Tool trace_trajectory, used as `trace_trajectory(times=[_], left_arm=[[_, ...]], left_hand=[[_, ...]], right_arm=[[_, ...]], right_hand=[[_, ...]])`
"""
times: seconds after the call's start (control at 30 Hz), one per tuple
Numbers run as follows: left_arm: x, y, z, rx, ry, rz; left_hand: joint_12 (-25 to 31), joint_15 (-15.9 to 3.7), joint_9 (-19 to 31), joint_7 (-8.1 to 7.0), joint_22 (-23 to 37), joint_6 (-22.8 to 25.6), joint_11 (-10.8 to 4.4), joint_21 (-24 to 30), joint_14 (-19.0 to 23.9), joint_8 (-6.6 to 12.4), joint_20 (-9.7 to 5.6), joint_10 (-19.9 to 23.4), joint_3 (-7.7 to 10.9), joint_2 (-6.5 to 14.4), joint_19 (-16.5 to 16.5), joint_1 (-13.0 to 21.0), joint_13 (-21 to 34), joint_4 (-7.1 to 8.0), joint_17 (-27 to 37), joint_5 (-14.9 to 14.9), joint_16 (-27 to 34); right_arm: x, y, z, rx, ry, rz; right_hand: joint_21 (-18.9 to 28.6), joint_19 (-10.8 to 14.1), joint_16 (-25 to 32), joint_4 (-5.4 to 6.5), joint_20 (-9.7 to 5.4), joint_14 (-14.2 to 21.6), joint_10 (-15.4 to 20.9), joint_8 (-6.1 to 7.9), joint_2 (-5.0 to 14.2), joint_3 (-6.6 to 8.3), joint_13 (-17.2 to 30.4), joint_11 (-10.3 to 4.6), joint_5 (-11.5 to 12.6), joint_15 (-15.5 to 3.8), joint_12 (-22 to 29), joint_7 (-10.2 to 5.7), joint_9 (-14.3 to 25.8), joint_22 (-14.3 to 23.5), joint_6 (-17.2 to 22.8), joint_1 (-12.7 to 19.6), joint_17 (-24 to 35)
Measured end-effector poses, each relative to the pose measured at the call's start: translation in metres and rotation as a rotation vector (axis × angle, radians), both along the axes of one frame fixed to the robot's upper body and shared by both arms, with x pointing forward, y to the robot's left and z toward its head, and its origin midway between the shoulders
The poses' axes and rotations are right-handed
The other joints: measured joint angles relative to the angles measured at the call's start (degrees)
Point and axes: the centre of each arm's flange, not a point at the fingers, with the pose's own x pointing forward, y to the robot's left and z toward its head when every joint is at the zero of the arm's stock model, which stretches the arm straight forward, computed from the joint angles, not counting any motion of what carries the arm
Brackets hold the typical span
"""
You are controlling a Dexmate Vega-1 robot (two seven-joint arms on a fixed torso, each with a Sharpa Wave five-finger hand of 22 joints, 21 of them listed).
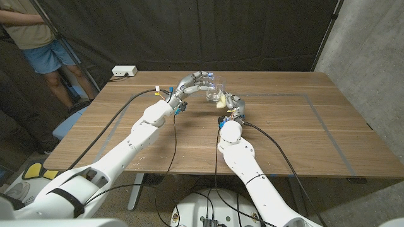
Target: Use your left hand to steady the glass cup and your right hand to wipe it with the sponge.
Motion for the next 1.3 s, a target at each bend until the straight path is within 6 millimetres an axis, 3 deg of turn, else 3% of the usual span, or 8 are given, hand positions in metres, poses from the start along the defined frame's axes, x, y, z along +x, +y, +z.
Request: trace_trajectory(times=[0.7, 1.3], left_arm=[[0.008, 0.012, -0.016, 0.023, 0.052, 0.016], [0.011, 0.009, -0.005, 0.031, 0.038, -0.020]], left_hand=[[-0.43, -0.21, -0.24, -0.11, 0.00, -0.11, -0.04, 0.84, 0.20, 0.02, -0.17, 0.02, -0.01, 0.00, -0.36, 0.00, 0.05, 0.01, 0.10, 0.02, -0.67], [-0.65, -0.30, -0.24, -0.11, -0.35, -0.11, 0.16, 1.32, 0.51, 0.03, -0.17, 0.22, 0.18, 0.00, -0.36, 0.00, 0.07, -0.18, 0.74, -0.01, -1.22]], right_arm=[[-0.018, -0.009, 0.037, 0.043, -0.155, 0.016], [-0.021, -0.003, 0.036, 0.084, -0.166, 0.021]], right_hand=[[1.99, -0.84, 0.00, 0.24, 0.00, 0.00, 0.21, -0.30, -0.08, -0.24, 0.50, -0.21, 0.23, -0.01, 0.00, -0.01, -0.04, 0.11, 0.40, 0.39, 0.89], [3.65, -1.34, 0.22, 0.16, 0.10, -0.10, 0.20, -0.71, -0.09, -0.80, 0.88, -0.21, 0.23, -0.11, -0.28, -0.01, 0.27, 0.26, 0.38, 0.50, 1.70]])
